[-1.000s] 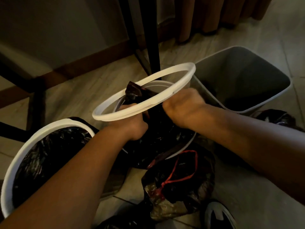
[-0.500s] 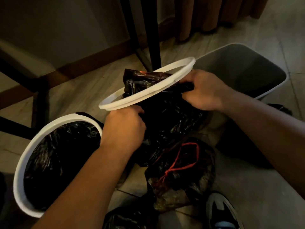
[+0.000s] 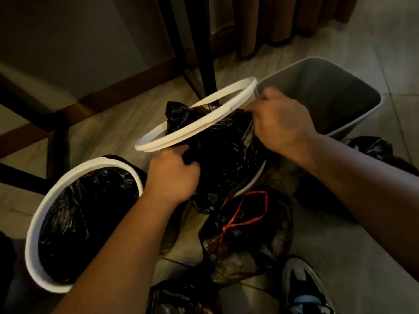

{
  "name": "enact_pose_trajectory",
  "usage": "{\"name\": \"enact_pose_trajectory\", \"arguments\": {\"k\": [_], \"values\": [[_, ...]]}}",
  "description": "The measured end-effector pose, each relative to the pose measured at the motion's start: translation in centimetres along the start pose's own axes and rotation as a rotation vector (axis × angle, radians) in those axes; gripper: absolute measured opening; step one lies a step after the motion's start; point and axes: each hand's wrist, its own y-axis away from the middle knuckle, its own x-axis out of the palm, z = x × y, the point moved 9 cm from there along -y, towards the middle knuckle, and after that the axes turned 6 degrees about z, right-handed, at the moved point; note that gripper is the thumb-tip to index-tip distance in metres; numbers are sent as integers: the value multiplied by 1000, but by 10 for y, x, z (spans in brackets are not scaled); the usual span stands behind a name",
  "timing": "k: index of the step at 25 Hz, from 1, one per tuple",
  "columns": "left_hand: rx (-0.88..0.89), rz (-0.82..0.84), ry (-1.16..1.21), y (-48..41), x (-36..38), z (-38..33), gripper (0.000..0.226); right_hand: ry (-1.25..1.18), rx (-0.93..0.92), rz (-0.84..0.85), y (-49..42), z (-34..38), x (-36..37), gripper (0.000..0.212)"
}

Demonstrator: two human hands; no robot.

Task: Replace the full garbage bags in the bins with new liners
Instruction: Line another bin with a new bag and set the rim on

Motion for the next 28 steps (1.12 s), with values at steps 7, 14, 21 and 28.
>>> {"name": "enact_pose_trajectory", "arguments": {"k": [7,14,21,28], "values": [[-140,-120,568,51,6,60,52,-909,434,140,24,-56,39,46],[-61,-305,280,89,0,64,33,-1060,485,-11,58,-76,50,31],[-46,-191,407,93,49,79,78,-1106,501,154,82,-69,68,47],[-90,-330,375,79,54,84,76,-847,457,50,86,-76,76,32]]}}
